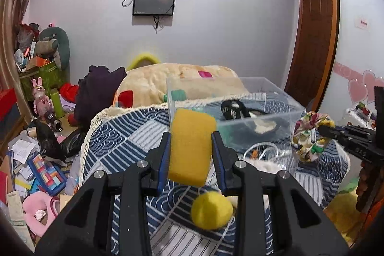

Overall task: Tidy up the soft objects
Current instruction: 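Release the yellow sponge into the box with the left tool while the right tool releases the scrunchie there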

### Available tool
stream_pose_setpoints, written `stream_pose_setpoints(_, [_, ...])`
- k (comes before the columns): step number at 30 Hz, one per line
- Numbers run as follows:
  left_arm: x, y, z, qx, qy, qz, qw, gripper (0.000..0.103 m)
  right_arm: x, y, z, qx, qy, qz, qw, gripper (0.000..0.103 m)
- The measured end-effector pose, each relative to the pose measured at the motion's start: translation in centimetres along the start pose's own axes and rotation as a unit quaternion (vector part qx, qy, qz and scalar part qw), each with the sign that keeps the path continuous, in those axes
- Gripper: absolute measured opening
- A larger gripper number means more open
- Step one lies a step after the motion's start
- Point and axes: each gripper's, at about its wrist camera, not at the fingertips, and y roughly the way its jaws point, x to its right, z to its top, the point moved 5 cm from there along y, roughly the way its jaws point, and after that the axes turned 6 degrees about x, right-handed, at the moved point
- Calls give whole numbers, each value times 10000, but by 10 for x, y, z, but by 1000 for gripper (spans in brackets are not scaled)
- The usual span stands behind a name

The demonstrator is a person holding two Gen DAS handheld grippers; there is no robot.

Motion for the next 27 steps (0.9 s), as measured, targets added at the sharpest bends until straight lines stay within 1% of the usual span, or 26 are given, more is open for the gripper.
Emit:
stream_pose_setpoints(5, [1,11,16,59,-33,-60,10000,33,-15,-12,42,594,-124,95,9981,7])
stream_pose_setpoints(8, [1,23,24,-2,-60,-106,9999,33,-23,-5,64,821,-222,58,9964,7])
stream_pose_setpoints(13, [4,47,30,-133,-34,-193,9997,33,-31,19,81,888,-141,178,9958,7])
stream_pose_setpoints(17, [8,67,27,-341,-97,-258,9990,33,-46,45,83,719,-140,373,9966,7])
stream_pose_setpoints(19, [7,77,25,-427,-106,-220,9988,33,-55,56,81,618,-171,456,9969,7])
stream_pose_setpoints(23, [8,88,26,-443,-86,-208,9988,33,-68,80,76,342,-203,618,9973,7])
stream_pose_setpoints(25, [9,94,25,-505,-65,-198,9985,33,-70,93,72,171,-215,664,9974,7])
stream_pose_setpoints(27, [11,102,24,-643,16,-108,9979,33,-73,105,65,-50,-225,729,9971,7])
